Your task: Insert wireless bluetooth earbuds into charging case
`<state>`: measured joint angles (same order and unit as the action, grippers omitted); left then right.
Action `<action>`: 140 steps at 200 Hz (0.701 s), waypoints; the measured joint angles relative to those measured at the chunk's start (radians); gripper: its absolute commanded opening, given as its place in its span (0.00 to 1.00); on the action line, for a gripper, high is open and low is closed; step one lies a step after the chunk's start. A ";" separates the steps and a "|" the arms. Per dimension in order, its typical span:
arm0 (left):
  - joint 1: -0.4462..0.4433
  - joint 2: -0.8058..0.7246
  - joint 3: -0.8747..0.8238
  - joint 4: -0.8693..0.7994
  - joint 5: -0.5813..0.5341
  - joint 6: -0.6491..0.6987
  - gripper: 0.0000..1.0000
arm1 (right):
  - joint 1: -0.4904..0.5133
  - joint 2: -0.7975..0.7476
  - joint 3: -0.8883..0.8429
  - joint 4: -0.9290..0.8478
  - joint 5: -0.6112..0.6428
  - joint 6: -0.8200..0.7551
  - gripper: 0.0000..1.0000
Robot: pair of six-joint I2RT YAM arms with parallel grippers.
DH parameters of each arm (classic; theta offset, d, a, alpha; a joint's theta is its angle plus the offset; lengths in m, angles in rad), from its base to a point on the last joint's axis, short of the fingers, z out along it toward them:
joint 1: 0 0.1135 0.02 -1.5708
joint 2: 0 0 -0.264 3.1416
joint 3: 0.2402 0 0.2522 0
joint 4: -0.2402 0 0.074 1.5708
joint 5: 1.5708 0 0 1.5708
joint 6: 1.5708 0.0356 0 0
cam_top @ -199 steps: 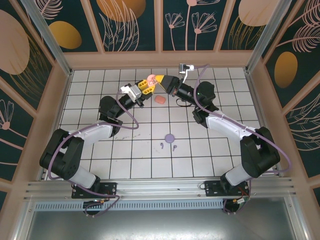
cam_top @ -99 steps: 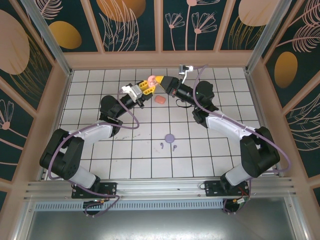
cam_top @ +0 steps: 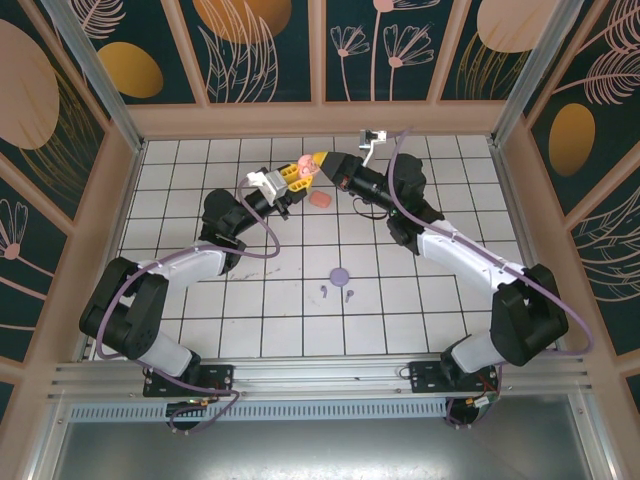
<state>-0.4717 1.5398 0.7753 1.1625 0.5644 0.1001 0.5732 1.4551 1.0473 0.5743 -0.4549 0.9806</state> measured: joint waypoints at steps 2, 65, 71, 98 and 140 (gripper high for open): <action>0.000 0.000 0.000 0.000 0.000 0.000 0.00 | 0.000 -0.001 0.001 -0.003 0.002 -0.001 0.05; 0.000 -0.001 0.000 0.028 0.001 0.001 0.00 | 0.000 0.002 -0.001 0.056 -0.044 0.006 0.02; 0.000 -0.002 0.000 0.034 0.001 0.001 0.00 | 0.000 0.005 -0.003 0.077 -0.057 0.013 0.02; -0.001 -0.013 0.000 0.066 0.003 0.009 0.00 | -0.005 0.019 -0.019 0.199 -0.115 0.046 0.01; -0.002 -0.017 0.002 0.089 0.003 0.024 0.00 | -0.004 0.032 -0.028 0.304 -0.182 0.073 0.01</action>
<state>-0.4732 1.5227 0.7773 1.2518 0.5678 0.1242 0.5694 1.4868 1.0191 0.8783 -0.6369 1.0538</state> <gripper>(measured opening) 0.202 0.094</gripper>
